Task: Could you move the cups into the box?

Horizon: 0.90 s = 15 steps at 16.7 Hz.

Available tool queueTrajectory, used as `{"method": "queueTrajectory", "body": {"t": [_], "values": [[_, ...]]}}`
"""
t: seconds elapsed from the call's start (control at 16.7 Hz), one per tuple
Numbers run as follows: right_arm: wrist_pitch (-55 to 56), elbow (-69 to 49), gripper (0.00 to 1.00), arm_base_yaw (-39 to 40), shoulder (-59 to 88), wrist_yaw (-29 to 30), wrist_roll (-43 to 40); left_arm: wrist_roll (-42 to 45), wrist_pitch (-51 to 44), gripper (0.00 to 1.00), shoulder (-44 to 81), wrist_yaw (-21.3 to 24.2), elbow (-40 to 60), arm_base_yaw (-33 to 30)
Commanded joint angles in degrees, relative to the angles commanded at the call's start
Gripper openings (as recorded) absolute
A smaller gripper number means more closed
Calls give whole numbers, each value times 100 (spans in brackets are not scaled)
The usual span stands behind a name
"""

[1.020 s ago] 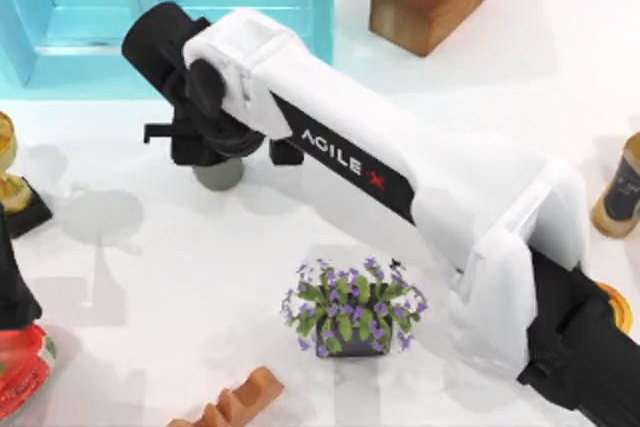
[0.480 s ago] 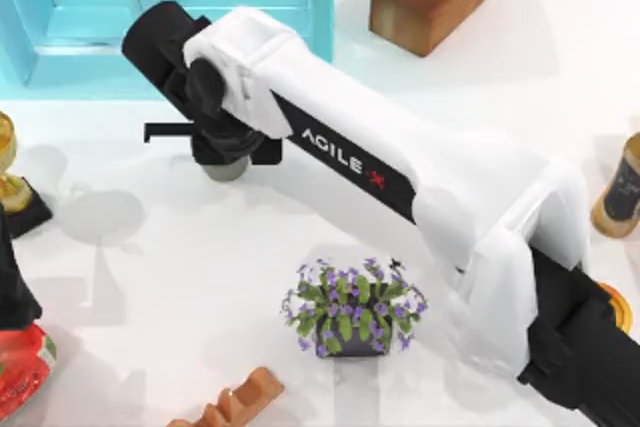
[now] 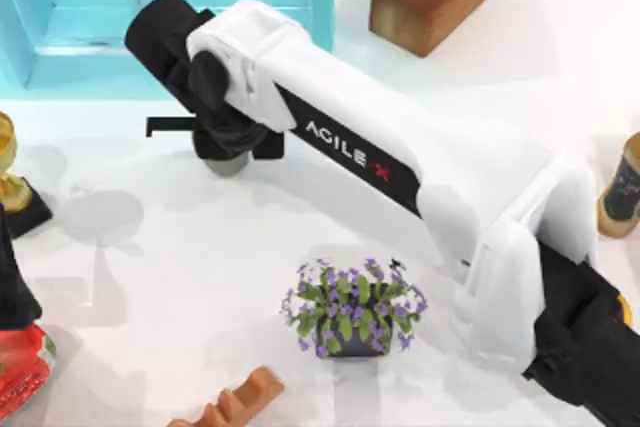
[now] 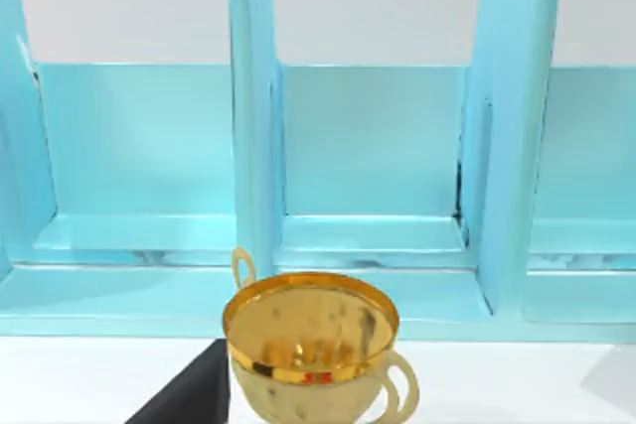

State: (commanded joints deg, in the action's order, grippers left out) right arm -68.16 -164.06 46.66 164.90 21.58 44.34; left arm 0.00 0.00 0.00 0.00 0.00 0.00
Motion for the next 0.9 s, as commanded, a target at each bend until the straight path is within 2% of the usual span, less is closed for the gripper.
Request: {"method": "queueTrajectory", "body": {"t": [0.18,0.6,0.9], "values": [[212,745,0,-153,-656,-48,-148,0,0,100,0,0,0,0],[822,3484,0,-602,-2679,-264,-604,0,0,100,0,0,0,0],[1016,4075,0,-726,-3240,-333,-731,0,0,100,0,0,0,0]]}}
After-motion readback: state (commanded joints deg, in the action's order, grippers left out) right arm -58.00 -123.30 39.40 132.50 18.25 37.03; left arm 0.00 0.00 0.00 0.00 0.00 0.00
